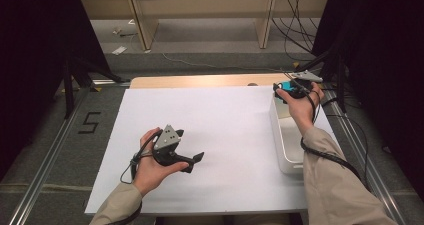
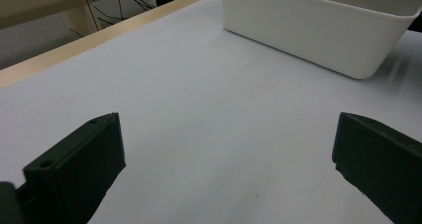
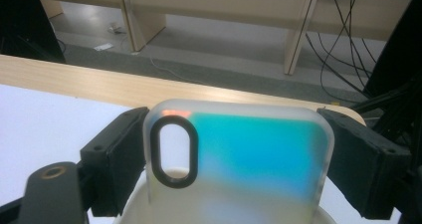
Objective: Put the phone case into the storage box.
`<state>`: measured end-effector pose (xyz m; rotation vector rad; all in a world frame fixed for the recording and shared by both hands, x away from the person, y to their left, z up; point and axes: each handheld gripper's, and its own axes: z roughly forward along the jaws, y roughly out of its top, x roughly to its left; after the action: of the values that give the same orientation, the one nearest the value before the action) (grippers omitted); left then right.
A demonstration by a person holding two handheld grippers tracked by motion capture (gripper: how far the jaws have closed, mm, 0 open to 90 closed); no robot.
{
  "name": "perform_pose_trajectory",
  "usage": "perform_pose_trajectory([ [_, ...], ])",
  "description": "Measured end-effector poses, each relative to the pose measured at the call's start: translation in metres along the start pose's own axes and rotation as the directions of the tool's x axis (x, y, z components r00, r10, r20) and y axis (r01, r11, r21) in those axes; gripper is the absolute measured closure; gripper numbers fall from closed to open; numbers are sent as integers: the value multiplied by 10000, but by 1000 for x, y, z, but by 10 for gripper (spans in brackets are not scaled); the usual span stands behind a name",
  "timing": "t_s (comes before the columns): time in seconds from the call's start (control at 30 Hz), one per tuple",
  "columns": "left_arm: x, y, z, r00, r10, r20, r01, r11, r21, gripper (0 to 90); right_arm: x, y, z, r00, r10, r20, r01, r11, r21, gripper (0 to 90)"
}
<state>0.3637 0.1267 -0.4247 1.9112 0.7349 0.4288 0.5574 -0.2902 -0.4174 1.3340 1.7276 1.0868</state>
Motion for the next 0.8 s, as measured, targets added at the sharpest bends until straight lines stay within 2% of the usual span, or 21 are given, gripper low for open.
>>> perform_pose_trajectory([
  [0.57,0,0,0,10000,-9,19,9,10000,6,0,-1,-2,2,9999,110,39,-112,9989,447,52],
  [0.8,0,0,0,10000,5,30,-5,10000,-1,0,-3,3,-2,9998,118,177,-119,9999,70,32],
])
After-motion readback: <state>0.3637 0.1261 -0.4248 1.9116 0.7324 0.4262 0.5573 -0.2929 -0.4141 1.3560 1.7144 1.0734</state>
